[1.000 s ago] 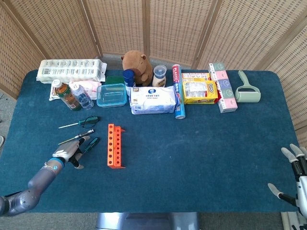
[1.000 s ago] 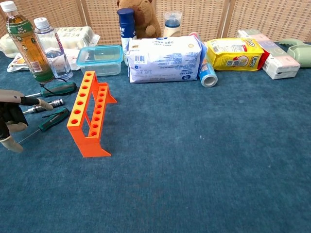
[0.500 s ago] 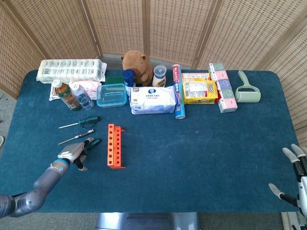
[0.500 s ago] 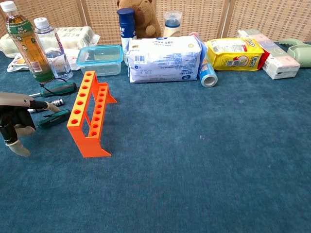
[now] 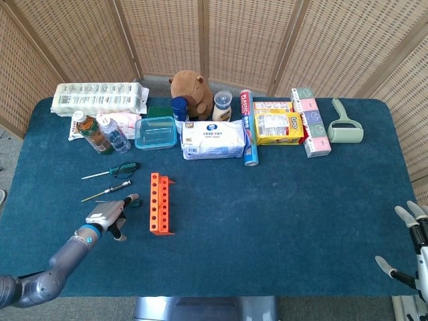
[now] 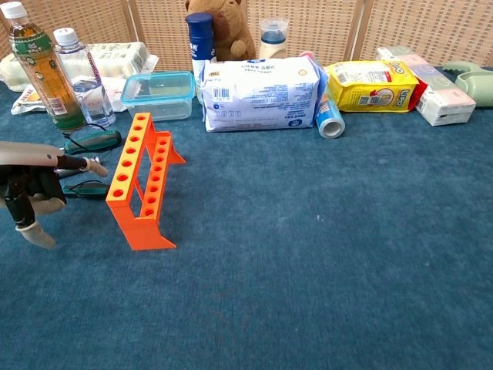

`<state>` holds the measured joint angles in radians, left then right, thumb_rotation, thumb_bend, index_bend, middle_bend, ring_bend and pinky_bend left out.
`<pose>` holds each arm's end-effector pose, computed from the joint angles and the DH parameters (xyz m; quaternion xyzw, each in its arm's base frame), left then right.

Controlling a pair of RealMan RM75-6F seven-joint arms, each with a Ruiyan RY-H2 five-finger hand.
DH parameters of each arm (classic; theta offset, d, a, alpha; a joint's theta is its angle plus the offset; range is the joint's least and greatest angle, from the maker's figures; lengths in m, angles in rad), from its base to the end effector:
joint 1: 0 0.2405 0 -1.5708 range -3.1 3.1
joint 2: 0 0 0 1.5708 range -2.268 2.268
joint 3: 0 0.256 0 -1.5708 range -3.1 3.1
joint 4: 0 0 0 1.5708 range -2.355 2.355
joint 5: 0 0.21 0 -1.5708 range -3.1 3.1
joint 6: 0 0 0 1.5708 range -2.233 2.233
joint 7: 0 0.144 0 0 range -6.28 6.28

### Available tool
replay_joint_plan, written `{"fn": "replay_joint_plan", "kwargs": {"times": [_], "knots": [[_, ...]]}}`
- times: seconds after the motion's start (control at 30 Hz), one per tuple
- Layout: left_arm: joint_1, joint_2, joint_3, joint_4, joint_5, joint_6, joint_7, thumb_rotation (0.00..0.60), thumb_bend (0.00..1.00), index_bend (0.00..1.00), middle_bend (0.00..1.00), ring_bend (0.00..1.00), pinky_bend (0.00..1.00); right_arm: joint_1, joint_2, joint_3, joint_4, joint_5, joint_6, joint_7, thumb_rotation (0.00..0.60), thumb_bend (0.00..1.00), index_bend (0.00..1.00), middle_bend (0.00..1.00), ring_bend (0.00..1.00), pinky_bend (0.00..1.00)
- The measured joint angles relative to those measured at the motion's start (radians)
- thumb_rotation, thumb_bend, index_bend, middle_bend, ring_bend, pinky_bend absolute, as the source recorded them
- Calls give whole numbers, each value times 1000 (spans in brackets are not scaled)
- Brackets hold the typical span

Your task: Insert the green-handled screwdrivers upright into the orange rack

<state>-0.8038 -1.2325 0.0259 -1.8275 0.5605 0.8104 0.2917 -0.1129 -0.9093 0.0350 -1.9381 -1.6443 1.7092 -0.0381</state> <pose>-0.2126 0.2885 0.0232 -0.6744 -0.6068 -0.1877 0.3765 -0.2591 -0.1198 0.2168 0.5391 -0.3746 0.4425 0.6110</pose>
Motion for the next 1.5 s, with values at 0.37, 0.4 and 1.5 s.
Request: {"fn": "replay_joint_plan", "kwargs": {"times": [0.37,0.4,1.5], "knots": [[39,-119,-14,104,76,163,38,600,226,172,870,867,914,1,3,-2,1,-1,-4,7,600,0,126,82,17,0],[41,-130,-16,115,81,168,39,600,243,193,870,867,914,1,3,-2,1,-1,-4,8,600,0,126,83,17,0],[85,-308,-61,228,76,308,232,600,389,366,870,867,914,-1,18,-8,8,-4,-4,48,600,0,126,85,17,0]]}}
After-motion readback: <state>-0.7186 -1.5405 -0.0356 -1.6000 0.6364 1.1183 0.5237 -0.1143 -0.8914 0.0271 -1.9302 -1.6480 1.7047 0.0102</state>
